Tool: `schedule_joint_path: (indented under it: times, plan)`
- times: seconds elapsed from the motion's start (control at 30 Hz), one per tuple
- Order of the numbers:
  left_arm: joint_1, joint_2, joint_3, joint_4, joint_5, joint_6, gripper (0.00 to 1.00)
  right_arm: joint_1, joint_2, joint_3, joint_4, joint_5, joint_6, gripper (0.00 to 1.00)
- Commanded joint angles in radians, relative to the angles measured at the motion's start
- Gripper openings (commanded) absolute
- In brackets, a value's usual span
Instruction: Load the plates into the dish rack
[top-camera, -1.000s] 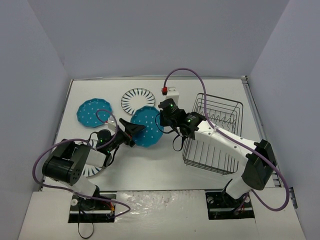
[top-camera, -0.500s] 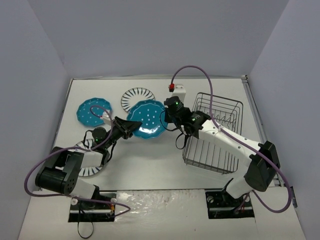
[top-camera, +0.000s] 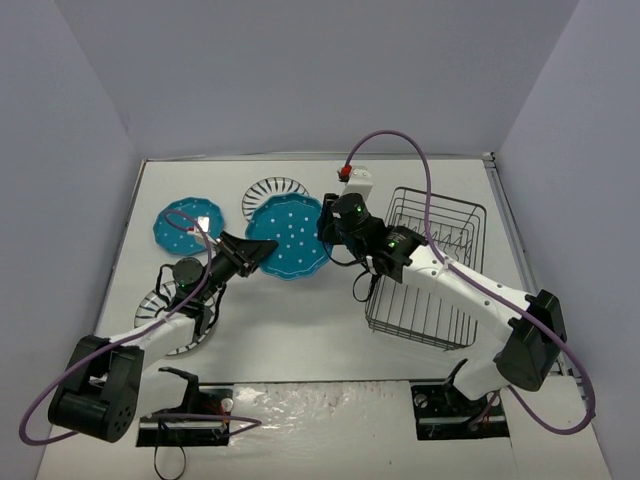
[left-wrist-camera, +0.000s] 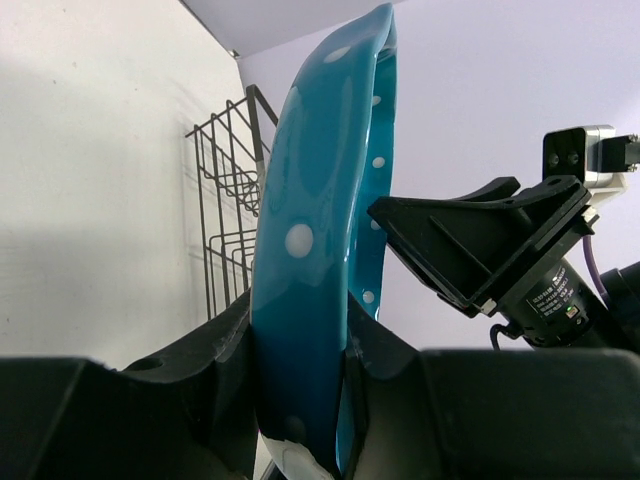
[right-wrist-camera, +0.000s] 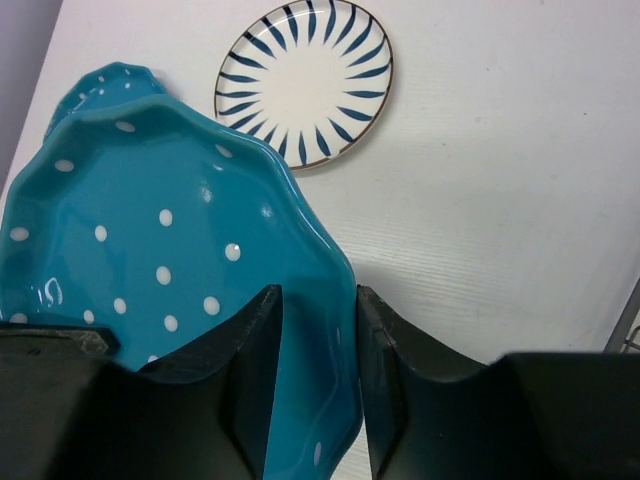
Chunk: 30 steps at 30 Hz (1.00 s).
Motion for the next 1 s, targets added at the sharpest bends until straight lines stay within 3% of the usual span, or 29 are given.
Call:
schedule_joint_path:
  times: [0.0, 0.43, 0.67, 0.97]
  plan:
    - [-0.016, -0.085, 0.114, 0.133, 0.052, 0.012, 0.0, 0.012, -0.044, 0.008, 0.101, -0.037, 0.022, 0.43]
    - [-0.016, -0.138, 0.149, 0.116, 0.039, -0.013, 0.0, -0.037, -0.165, -0.137, 0.142, -0.033, 0.037, 0.47]
    - [-0.016, -0.139, 0.153, 0.152, 0.026, -0.048, 0.0, -0.118, -0.267, -0.338, 0.375, -0.212, 0.136, 0.47]
    - [-0.015, -0.09, 0.169, 0.25, 0.026, -0.119, 0.0, -0.147, -0.265, -0.552, 0.789, -0.425, 0.273, 0.47]
